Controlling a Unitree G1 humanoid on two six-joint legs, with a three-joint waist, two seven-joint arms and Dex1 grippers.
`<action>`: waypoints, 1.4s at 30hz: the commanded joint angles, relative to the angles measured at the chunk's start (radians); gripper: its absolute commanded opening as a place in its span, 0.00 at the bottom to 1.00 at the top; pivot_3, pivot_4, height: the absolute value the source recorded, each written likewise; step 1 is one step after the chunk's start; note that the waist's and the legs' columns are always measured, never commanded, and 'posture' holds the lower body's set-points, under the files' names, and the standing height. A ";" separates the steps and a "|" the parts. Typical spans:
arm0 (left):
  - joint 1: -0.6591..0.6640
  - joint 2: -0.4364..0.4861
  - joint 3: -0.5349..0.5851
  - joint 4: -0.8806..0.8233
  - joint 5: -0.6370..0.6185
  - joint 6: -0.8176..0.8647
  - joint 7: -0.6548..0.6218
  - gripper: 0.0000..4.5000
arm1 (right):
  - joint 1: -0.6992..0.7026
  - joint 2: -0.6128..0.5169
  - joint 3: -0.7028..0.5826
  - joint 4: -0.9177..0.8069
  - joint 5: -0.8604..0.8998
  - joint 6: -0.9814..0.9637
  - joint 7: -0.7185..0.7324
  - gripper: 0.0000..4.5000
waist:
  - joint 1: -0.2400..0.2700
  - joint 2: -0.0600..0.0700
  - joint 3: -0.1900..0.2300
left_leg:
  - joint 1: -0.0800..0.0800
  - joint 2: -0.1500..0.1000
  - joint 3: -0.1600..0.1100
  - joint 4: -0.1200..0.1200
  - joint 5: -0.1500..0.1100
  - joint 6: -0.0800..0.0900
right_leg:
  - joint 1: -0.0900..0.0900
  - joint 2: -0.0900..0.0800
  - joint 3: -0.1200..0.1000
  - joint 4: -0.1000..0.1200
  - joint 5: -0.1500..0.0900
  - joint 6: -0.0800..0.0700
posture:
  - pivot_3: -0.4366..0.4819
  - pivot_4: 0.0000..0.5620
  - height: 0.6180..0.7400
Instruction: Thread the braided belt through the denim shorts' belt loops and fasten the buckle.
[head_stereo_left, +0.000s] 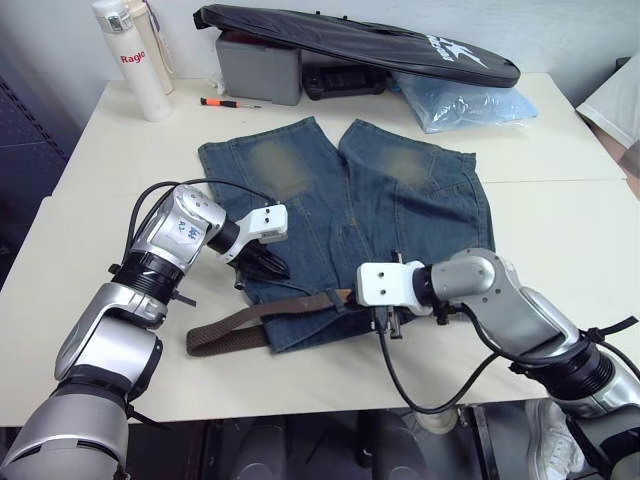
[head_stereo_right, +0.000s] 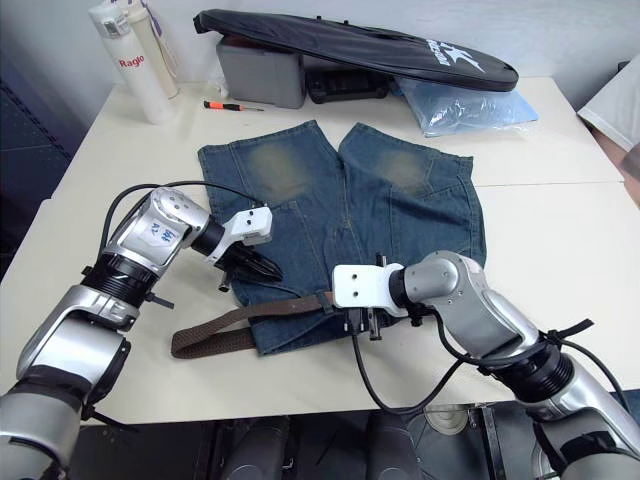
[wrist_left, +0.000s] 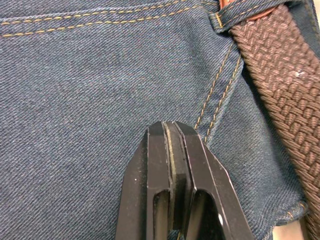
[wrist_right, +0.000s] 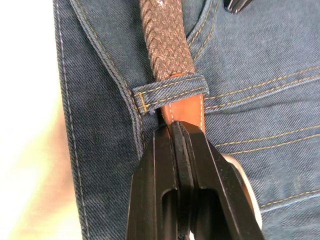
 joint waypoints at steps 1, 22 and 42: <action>0.035 -0.004 -0.031 0.023 0.064 -0.009 0.013 0.00 | -0.061 -0.032 -0.045 -0.012 -0.029 -0.084 0.029 0.00 | 0.000 0.000 0.000 | 0.000 0.000 0.000 0.000 0.000 0.000 | 0.000 0.000 0.000 0.000 0.000 0.000 | 0.48 0.27 1.00; 0.071 -0.019 -0.051 0.002 0.097 -0.036 -0.037 0.00 | 0.003 -0.329 -0.264 0.227 -0.106 -0.415 0.089 0.00 | 0.003 0.002 -0.001 | 0.000 0.000 0.001 0.000 0.000 0.000 | 0.000 -0.001 0.000 0.000 0.000 0.000 | 0.48 0.27 1.00; 0.062 -0.047 -0.051 0.053 0.130 -0.083 -0.061 0.00 | 0.068 -0.462 -0.396 0.366 -0.119 -0.521 0.115 0.00 | 0.003 0.010 -0.006 | 0.002 0.000 0.002 0.000 0.000 0.000 | 0.002 -0.001 0.001 -0.001 0.000 0.000 | 0.48 0.27 1.00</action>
